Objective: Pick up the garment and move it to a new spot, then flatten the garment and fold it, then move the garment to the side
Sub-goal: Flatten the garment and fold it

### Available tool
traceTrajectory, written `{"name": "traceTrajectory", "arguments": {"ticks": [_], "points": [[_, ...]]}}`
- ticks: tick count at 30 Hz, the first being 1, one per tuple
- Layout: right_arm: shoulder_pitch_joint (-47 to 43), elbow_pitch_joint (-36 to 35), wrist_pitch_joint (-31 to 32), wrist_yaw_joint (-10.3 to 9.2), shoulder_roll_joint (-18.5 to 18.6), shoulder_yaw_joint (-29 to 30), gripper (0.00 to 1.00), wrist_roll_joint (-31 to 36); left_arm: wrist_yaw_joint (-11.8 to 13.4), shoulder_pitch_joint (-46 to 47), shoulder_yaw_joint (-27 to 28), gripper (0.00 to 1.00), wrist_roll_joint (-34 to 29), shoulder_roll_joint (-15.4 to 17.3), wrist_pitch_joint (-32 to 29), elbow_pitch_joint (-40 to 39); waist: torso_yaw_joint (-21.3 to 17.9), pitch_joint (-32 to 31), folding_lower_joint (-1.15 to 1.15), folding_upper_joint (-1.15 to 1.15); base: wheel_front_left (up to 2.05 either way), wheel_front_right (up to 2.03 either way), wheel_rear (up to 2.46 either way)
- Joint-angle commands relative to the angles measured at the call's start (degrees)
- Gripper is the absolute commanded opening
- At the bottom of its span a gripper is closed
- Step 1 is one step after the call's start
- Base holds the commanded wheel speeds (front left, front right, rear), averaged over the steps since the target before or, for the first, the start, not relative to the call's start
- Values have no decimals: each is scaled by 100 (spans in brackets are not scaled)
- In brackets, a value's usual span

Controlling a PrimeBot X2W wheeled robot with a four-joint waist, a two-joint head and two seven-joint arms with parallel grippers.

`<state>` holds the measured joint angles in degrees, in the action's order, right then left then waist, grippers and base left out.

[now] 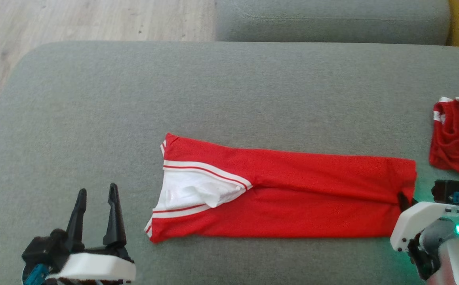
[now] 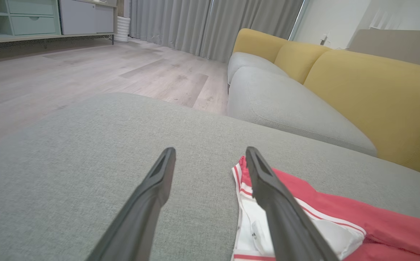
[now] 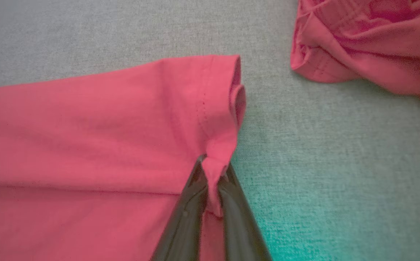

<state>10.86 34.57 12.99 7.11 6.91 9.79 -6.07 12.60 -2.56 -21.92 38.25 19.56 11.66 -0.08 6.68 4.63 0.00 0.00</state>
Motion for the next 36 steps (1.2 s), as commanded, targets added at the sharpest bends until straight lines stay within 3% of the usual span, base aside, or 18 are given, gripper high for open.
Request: {"name": "traceTrajectory", "arguments": {"ticks": [1,9,18,29,36], "points": [[177,-82,1,37,61,-140,0,-57,11,200,200,100,-74,103,25,-152,-116,-52,0,0,0,0,0],[291,-405,-31,37,339,-203,0,-165,-9,185,102,100,-68,67,0,-79,-523,-162,0,0,0,0,0],[-61,-1448,394,37,650,5,0,-501,-38,228,51,100,-63,52,17,2,-800,-212,0,0,0,0,0],[-643,-3418,1155,37,159,-1081,0,-1529,-67,265,-43,100,-33,43,-44,85,-675,-306,0,0,0,0,0],[-394,-3695,1224,37,-145,-2020,0,-1891,-66,311,-52,100,-22,44,-46,73,-388,-263,0,0,0,0,0]]}}
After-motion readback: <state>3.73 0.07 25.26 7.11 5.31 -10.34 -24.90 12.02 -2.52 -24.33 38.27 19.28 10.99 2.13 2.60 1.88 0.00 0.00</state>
